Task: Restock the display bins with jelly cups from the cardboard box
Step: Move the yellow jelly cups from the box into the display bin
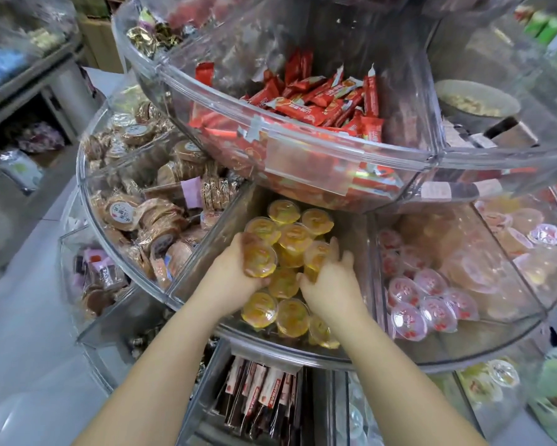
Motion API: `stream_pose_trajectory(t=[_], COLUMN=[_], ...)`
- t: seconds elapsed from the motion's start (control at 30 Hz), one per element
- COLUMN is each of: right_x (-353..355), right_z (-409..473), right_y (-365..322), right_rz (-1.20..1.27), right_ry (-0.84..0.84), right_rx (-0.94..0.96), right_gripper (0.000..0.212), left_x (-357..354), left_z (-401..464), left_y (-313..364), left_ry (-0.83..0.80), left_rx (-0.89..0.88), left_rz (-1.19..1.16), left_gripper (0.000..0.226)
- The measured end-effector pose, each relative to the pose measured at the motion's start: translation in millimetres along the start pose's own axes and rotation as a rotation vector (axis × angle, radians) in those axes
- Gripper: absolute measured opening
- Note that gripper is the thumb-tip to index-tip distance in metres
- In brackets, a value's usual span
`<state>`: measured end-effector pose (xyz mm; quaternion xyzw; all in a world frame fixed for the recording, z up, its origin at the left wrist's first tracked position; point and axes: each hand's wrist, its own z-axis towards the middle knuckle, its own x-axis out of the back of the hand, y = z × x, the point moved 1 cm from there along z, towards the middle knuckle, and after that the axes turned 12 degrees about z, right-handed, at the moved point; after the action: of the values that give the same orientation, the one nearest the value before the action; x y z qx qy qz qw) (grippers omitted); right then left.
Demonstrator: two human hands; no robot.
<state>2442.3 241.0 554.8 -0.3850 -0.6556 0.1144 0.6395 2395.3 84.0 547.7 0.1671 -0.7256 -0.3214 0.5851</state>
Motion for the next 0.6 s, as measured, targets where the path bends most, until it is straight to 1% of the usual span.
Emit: stream_pose_trajectory(t=[0.07,0.1,0.23,0.33,0.4,0.47,0.53,0.57,0.6], right_x=[0,0,-2,-1,3,9,12,12,12], right_z=[1,2,3,3,-1,-12,-25,-32,-37], right_y=[-4,-5,-6,-7,-9,-11,-11,-10,-9], right_rz=[-0.092,-0.108,-0.071,-0.107,-0.057,-0.053,-0.107,-0.101,-0.056], right_ry=[0.055,0.087,0.185,0.142,0.109,0.144,0.227,0.233,0.190], right_rx=[0.071,0.087,0.091,0.078,0.053,0.088,0.201,0.244,0.243], right_gripper=[0.053,0.049,0.064,0.071,0.078,0.079,0.070,0.059,0.049], left_x=[1,1,1,1,1,1,0,0,0], left_z=[1,1,0,1,1,0,1,1,1], left_y=[-1,-2,-3,-4,-5,-5,-5,-5,-5], left_ry=[-0.005,-0.003,0.006,0.004,-0.001,-0.002,-0.002,-0.002,-0.002], left_rx=[0.008,0.008,0.021,0.017,0.019,0.021,0.018,0.018,0.019], left_rz=[-0.029,-0.042,-0.085,-0.084,-0.091,-0.092,-0.089,-0.090,-0.093], left_gripper=[0.068,0.067,0.069,0.070,0.070,0.070,0.071,0.072,0.072])
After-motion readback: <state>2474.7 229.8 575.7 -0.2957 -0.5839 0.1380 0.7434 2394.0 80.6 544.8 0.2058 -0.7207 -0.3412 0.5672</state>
